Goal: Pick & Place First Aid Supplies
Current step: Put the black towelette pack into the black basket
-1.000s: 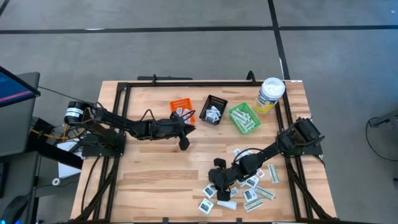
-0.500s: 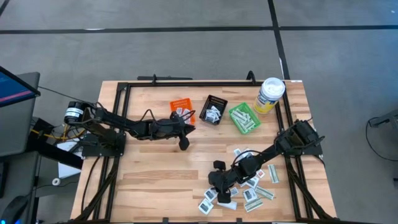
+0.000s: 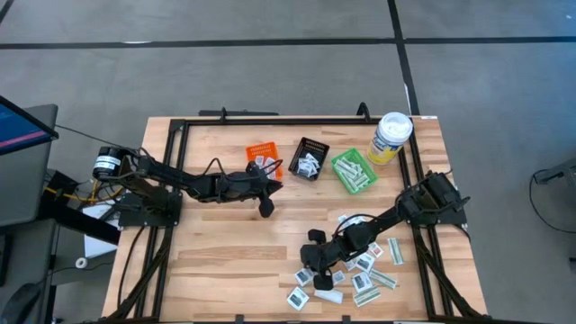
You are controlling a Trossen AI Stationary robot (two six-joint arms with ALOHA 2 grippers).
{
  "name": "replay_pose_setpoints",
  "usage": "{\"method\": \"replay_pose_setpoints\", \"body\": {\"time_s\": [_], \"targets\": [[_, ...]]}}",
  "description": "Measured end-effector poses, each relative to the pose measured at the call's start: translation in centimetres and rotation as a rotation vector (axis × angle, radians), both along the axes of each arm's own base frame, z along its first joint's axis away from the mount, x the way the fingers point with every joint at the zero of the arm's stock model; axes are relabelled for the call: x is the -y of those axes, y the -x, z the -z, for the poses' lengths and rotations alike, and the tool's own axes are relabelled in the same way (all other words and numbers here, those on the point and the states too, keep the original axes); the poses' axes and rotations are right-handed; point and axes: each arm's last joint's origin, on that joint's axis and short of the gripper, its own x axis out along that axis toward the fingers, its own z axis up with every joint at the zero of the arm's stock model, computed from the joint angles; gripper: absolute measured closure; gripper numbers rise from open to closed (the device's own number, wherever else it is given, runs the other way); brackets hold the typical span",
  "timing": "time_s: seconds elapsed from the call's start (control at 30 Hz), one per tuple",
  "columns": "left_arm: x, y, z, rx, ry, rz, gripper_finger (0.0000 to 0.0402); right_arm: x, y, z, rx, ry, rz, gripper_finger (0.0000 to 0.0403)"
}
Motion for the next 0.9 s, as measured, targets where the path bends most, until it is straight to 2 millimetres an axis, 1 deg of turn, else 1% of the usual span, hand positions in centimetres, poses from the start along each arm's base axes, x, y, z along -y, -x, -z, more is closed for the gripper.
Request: {"method": "replay_pose_setpoints", "body": {"time_s": [0.13,0.27,0.4,0.5,0.6,0.7,0.8,0.9], "targets": [[0.0,0.0,0.0,-0.001,0.000,0.000,0.0358,0.7,0.0,-0.5,-0.013,0.021,-0.029,0.0401],[0.0,0.0,0.0,-0.001,-0.001,0.000,0.0358,1.8,0.5,-1.6,-0.036,0.084,-0.024,0.0402],[0.0,0.0,0.0,-0.002,-0.001,0.000,0.0358,3.7,0.8,-3.5,-0.005,0.241,0.004,0.0402],[0.0,0.0,0.0,-0.002,-0.002,0.000,0.0358,5.6,1.2,-4.9,0.006,0.393,0.047,0.0402],[0.0,0.0,0.0,-0.002,-0.003,0.001,0.0358,8.1,1.2,-6.6,0.039,0.573,0.139,0.0402],[0.0,0.0,0.0,-0.002,-0.004,0.001,0.0358,11.2,0.9,-7.9,0.064,0.731,0.266,0.0402],[0.0,0.0,0.0,-0.002,-0.003,0.001,0.0358,14.9,0.4,-8.8,0.074,0.785,0.429,0.0402],[0.0,0.0,0.0,-0.002,-0.003,0.000,0.0358,18.9,0.0,-8.8,0.056,0.751,0.590,0.0402]]}}
